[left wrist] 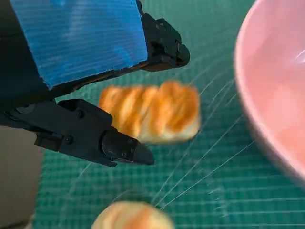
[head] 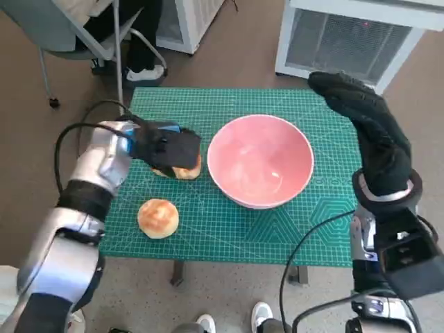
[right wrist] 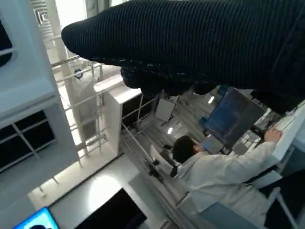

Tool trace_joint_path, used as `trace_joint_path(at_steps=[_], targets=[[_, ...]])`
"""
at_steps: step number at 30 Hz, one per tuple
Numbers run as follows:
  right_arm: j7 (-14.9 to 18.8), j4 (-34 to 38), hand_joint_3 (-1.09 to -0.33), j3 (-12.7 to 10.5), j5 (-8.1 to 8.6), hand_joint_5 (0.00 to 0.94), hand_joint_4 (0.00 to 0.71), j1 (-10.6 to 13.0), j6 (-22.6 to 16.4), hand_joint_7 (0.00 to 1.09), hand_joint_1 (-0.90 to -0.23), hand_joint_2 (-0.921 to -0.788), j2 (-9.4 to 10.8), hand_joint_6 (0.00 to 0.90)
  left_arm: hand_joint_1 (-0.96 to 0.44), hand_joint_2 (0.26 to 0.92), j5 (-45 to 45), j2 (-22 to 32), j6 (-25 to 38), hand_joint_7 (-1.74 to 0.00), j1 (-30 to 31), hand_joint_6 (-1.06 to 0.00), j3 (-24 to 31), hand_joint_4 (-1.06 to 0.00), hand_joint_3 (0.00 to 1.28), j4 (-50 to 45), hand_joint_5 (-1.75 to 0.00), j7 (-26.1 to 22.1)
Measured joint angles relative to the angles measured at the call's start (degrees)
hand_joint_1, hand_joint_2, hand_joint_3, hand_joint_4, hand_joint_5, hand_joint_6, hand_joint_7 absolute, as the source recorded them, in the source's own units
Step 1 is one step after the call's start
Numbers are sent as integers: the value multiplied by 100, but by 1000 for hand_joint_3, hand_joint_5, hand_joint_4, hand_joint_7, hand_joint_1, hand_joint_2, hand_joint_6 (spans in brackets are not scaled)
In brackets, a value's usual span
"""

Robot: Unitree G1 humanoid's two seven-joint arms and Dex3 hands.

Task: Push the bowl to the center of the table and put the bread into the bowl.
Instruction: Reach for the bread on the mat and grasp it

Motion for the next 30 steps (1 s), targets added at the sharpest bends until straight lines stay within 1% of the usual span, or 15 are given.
trace_joint_path(at_steps=[6, 10, 11, 12, 13, 15, 17, 18, 19, 21, 22, 23, 25, 26, 30], targets=[[-36, -16, -783, 2, 0, 3, 293, 7, 16, 686, -557, -921, -3, -1, -272, 767, 160, -164, 268, -16, -88, -305, -168, -37, 0, 269, -2, 37], [-37, -34, -784, 5, 5, 3, 293, 18, 45, 685, -554, -921, -4, -1, -246, 768, 210, -286, 357, -17, -92, -313, -227, -100, 0, 423, -23, 189], [-37, -39, -784, 6, 5, 3, 293, 19, 56, 685, -554, -921, -4, -1, -232, 770, 213, -319, 378, -14, -94, -320, -239, -136, 2, 474, -181, 253], [-37, -45, -784, 7, 6, 3, 293, 20, 64, 685, -554, -921, -4, -1, -212, 772, 213, -348, 399, -10, -95, -331, -246, -141, 2, 514, -503, 313], [-37, -53, -784, 7, 6, 3, 293, 21, 72, 685, -554, -921, -4, -1, -185, 769, 214, -371, 413, -18, -96, -362, -248, -158, 6, 544, -951, 371], [-37, -78, -783, 7, 5, 3, 293, 27, 85, 684, -553, -921, -4, -1, -150, 767, 213, -406, 415, -35, -95, -413, -248, -170, 8, 604, -1339, 510], [-38, -97, -783, 7, 5, 3, 293, 30, 93, 684, -554, -921, -4, -1, -118, 772, 215, -436, 405, -66, -95, -486, -252, -171, 13, 665, -1579, 650], [-39, -103, -783, 7, 5, 3, 293, 32, 95, 684, -554, -921, -4, -1, -112, 775, 218, -446, 390, -74, -95, -503, -257, -170, 14, 696, -1613, 714], [-40, -108, -783, 7, 4, 3, 293, 34, 96, 684, -554, -921, -4, -1, -105, 787, 221, -454, 375, -115, -94, -565, -266, -204, 18, 722, -1471, 784], [-40, -113, -784, 7, 4, 3, 293, 38, 97, 684, -554, -921, -4, -1, -99, 807, 238, -459, 322, -245, -87, -608, -292, -274, 14, 753, -1280, 923], [-40, -114, -784, 7, 4, 3, 293, 41, 97, 684, -554, -921, -4, -1, -64, 848, 254, -456, 274, -608, -78, -601, -314, -383, 55, 757, -1262, 1026], [-40, -115, -783, 7, 4, 3, 293, 43, 97, 684, -555, -921, -3, -1, -41, 874, 274, -449, 202, -844, -61, -593, -334, -448, 85, 756, -1256, 1165], [-40, -115, -783, 7, 5, 3, 293, 46, 97, 685, -555, -921, -2, -1, -22, 897, 300, -421, 26, -1039, -22, -591, -348, -559, 85, 753, -1202, 1461], [-40, -115, -783, 7, 5, 3, 294, 49, 97, 685, -555, -921, -2, -1, -14, 905, 301, -402, -59, -1104, -5, -597, -346, -614, 78, 752, -1172, 1582], [-41, -114, -783, 7, 7, 4, 296, 57, 93, 685, -556, -921, 0, -1, -4, 916, 259, -292, -383, -1192, 25, -607, -302, -685, 66, 742, -1129, 1899]])
